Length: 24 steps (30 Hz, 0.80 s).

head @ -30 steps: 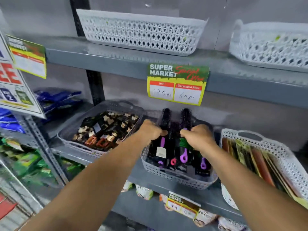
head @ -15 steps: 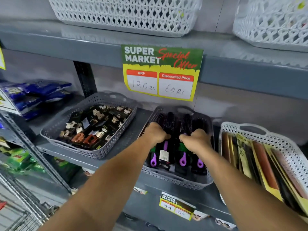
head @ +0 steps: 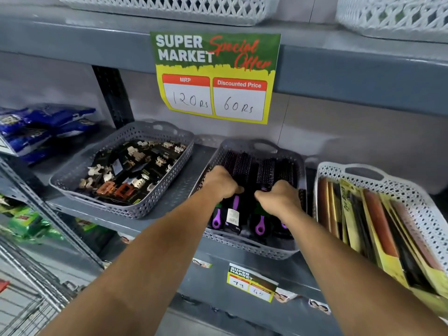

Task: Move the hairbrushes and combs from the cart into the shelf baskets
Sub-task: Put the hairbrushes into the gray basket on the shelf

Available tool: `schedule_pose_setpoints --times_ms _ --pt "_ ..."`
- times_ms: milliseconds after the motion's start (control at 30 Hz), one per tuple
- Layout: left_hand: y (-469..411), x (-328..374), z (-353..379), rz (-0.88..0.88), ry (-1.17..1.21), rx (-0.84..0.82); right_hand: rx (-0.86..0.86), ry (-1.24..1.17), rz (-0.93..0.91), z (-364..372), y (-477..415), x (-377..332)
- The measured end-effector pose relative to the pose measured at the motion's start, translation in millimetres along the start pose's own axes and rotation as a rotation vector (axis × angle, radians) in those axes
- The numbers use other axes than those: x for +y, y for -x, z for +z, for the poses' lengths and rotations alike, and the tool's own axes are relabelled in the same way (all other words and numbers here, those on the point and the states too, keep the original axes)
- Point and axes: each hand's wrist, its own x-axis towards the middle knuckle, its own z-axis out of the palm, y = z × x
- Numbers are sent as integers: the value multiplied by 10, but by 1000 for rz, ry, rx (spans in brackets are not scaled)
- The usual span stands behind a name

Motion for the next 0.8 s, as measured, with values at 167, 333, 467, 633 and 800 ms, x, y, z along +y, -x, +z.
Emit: schedule_pose_setpoints --times_ms 167,333,467,633,800 --pt "37 5 21 36 -95 5 -36 56 -12 45 -5 -4" --pt "76 -16 74 73 -140 39 -62 96 -14 55 -16 -14" --pt "124 -9 64 89 -211 61 -81 147 -5 69 -4 -36" --pt "145 -7 43 84 -230 65 -75 209 -11 65 3 -71" --pt "170 2 62 83 -255 51 -39 286 -11 95 9 -82"
